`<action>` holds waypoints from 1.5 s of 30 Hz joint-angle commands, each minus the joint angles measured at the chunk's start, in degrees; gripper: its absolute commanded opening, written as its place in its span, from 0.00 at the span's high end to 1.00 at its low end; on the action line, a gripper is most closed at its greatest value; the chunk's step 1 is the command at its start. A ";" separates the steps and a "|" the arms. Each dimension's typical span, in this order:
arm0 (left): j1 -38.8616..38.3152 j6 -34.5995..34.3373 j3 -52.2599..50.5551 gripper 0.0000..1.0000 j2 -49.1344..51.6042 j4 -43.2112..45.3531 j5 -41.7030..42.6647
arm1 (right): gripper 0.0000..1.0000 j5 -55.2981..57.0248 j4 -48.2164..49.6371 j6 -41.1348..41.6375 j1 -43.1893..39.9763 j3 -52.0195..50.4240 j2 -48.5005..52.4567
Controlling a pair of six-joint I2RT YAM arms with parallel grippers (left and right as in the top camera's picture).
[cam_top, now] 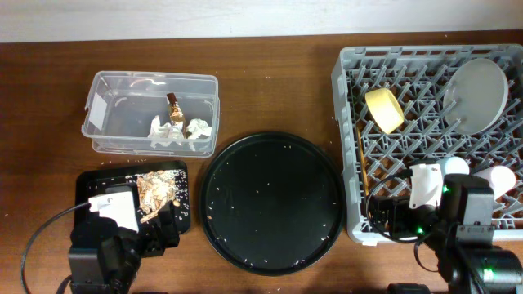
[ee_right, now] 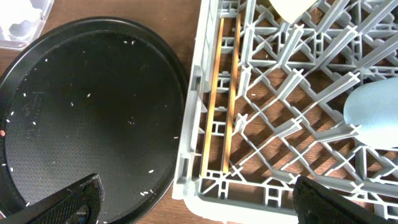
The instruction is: Sort waste into correct bins and load items into the dishwasher rack
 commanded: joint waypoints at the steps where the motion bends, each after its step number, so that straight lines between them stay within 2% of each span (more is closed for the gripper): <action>1: -0.04 -0.52 -0.44 0.01 -0.13 0.07 0.63 | 0.02 3.10 2.89 -0.17 1.20 -2.05 -6.12; 3: -0.04 -0.52 -0.44 0.01 -0.13 0.07 0.63 | 0.02 3.08 9.88 -0.15 2.34 -6.80 -12.37; 7: -0.04 -0.52 -0.44 0.01 -0.13 0.07 0.61 | 0.02 3.04 31.28 -0.11 4.44 -23.71 -28.04; 10: -0.04 -0.52 -0.44 0.01 -0.13 0.07 0.61 | 0.02 3.06 42.86 -0.13 4.46 -33.40 -36.30; 15: -0.04 -0.52 -0.44 0.00 -0.13 0.07 0.61 | 0.02 6.62 51.87 -0.15 4.42 -41.77 -40.44; 19: -0.04 -0.52 -0.44 0.01 -0.13 0.07 0.61 | 0.02 11.96 53.83 -0.13 4.42 -47.32 -40.44; 22: -0.04 -0.52 -0.44 0.01 -0.13 0.07 0.63 | 0.02 11.91 56.39 -0.11 4.42 -50.07 -40.44; 45: -0.04 -0.52 -0.44 0.01 -0.13 0.07 0.61 | 0.02 11.89 56.39 -0.11 4.42 -50.07 -40.41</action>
